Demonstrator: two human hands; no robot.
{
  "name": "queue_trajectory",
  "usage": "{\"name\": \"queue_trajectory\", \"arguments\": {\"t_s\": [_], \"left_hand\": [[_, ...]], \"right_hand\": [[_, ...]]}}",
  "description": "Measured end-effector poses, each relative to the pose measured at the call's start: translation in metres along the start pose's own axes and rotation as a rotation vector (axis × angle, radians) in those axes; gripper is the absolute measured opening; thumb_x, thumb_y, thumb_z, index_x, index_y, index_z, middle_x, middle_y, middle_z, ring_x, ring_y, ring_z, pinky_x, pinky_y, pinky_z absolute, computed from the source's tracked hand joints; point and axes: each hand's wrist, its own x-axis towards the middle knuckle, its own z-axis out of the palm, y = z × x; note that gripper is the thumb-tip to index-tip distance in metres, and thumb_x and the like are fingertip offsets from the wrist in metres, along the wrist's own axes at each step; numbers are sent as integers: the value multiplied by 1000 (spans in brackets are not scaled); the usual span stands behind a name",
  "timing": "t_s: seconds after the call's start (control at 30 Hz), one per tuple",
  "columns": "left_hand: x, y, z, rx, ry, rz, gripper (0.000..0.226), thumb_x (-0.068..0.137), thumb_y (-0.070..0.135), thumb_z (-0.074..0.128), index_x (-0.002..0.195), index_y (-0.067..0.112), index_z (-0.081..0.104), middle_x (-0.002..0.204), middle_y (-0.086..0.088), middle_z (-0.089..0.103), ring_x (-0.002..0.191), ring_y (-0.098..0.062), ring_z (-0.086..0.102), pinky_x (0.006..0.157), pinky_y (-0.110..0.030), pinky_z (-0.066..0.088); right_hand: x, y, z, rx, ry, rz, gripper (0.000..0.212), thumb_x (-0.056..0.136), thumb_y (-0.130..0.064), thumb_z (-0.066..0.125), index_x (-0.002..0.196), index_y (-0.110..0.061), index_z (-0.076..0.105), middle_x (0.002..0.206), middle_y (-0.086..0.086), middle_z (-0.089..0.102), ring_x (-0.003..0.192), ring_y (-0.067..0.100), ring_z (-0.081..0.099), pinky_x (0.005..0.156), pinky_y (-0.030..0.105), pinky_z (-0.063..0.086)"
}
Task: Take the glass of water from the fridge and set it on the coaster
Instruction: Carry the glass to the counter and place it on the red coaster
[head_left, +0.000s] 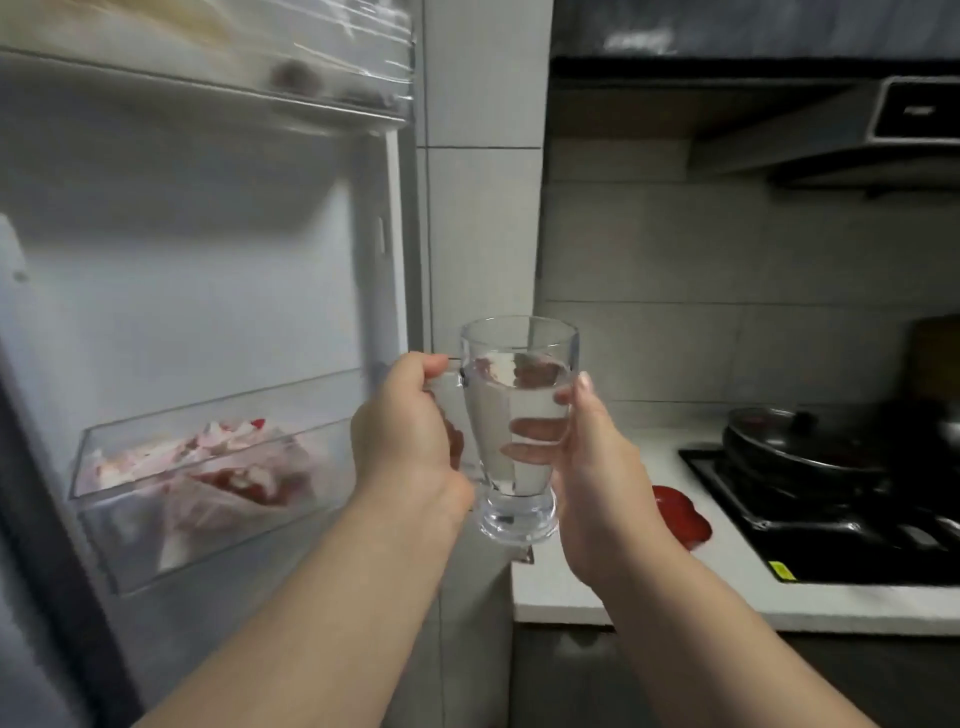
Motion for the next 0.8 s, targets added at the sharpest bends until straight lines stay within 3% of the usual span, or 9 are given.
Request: {"name": "queue_trajectory", "arguments": {"t_s": [0.13, 0.23, 0.33, 0.4, 0.47, 0.5, 0.7, 0.8], "left_hand": [[-5, -53, 43, 24, -31, -95, 38, 76, 16, 60, 45, 20, 37, 32, 8, 25, 25, -11, 21, 38, -16, 21], [-6, -91, 72, 30, -43, -133, 43, 75, 15, 59, 35, 18, 43, 32, 8, 26, 23, -11, 22, 38, -17, 22], [-10, -127, 103, 16, -41, -161, 38, 75, 14, 58, 43, 20, 40, 31, 8, 26, 23, -11, 21, 37, -19, 19], [-14, -157, 130, 19, -26, -181, 35, 75, 15, 59, 48, 19, 36, 32, 8, 25, 24, -11, 21, 36, -18, 19], [-13, -175, 146, 22, -22, -206, 36, 75, 16, 58, 50, 18, 33, 31, 8, 24, 24, -11, 20, 36, -14, 19], [-13, -187, 157, 31, -13, -206, 36, 75, 15, 58, 50, 18, 33, 31, 8, 24, 24, -11, 20, 36, -13, 20], [-10, -253, 209, 35, 9, -208, 38, 74, 13, 58, 47, 19, 33, 33, 7, 22, 28, -12, 18, 41, -21, 17], [-2, -278, 222, 55, 31, -232, 36, 73, 13, 58, 50, 20, 32, 36, 7, 23, 32, -13, 18, 39, -20, 18]], "right_hand": [[11, -2, -66, -9, 87, 20, 37, 78, -69, 44, 71, -42, 69, 117, 17, 66, 111, 37, 61, 102, 46, 41], [21, -3, -114, 1, 90, 53, 46, 83, -66, 46, 98, -31, 71, 116, 9, 66, 112, 31, 61, 102, 47, 43], [37, -2, -166, 5, 90, 90, 44, 93, -55, 47, 109, -20, 68, 115, 4, 67, 112, 23, 62, 95, 41, 48], [51, -3, -207, -1, 66, 96, 41, 94, -53, 48, 104, -20, 69, 101, -3, 76, 95, 10, 70, 81, 31, 56], [63, -3, -235, 9, 16, 103, 35, 99, -44, 43, 95, -18, 67, 68, -13, 75, 64, 1, 70, 57, 22, 54], [68, -4, -250, 0, 6, 110, 34, 100, -42, 41, 96, -19, 66, 63, -14, 73, 59, 0, 70, 55, 22, 54], [104, -1, -323, 29, -24, 193, 41, 101, -42, 40, 105, -15, 70, 81, 0, 80, 69, 10, 75, 50, 19, 55], [121, 2, -349, 24, -34, 252, 41, 102, -43, 38, 104, -16, 68, 72, -6, 78, 57, 6, 72, 42, 16, 51]]}}
